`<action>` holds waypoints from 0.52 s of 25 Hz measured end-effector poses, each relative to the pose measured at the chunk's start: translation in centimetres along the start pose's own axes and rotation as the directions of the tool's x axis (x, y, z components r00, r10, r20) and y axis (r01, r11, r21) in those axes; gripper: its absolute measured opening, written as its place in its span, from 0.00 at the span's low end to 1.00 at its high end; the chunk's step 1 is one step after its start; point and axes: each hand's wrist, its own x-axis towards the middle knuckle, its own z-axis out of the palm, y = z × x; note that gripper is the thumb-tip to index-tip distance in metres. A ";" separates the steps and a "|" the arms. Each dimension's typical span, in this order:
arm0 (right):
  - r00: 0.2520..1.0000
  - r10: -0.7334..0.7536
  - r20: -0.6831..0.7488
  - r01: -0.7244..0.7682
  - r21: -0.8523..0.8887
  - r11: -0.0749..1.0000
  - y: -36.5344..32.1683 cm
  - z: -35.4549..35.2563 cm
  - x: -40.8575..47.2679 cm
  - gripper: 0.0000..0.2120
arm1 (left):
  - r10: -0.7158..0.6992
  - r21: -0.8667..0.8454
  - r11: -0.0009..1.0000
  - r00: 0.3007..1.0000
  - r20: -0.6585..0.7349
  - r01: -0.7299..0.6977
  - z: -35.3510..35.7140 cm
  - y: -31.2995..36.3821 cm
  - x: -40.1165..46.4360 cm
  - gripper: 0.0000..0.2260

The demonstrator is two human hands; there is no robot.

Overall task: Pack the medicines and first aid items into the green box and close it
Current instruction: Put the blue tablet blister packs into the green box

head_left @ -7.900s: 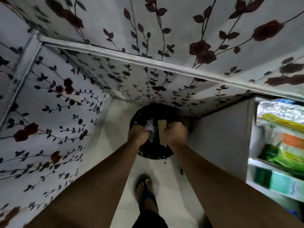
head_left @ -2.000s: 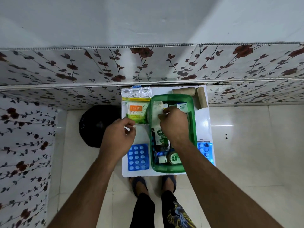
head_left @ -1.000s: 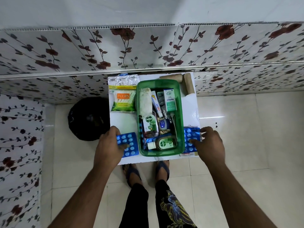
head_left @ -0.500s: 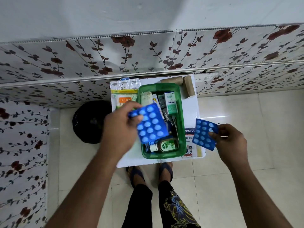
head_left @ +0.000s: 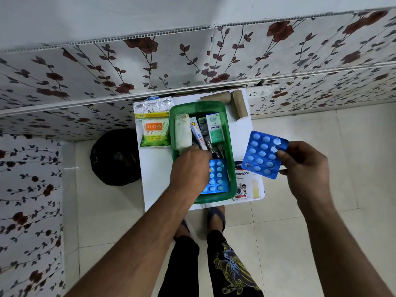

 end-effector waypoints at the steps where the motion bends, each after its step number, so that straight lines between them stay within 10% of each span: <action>1: 1.000 0.008 0.006 -0.008 0.003 1.000 -0.2 0.2 -0.2 0.13 | 0.020 0.063 0.998 0.999 -0.025 -0.018 -0.1 0.2 -0.1 0.13; 7: 0.999 -0.020 0.036 0.016 0.092 0.996 -2.1 2.3 -1.6 0.11 | 0.161 -0.093 0.983 0.987 -0.001 -0.160 -3.8 -0.8 -1.9 0.22; 13: 0.944 -0.093 0.316 0.217 -0.385 0.897 -1.8 9.9 -3.9 0.11 | -0.310 -0.588 0.790 0.941 -0.136 0.175 -7.4 -8.6 -3.7 0.11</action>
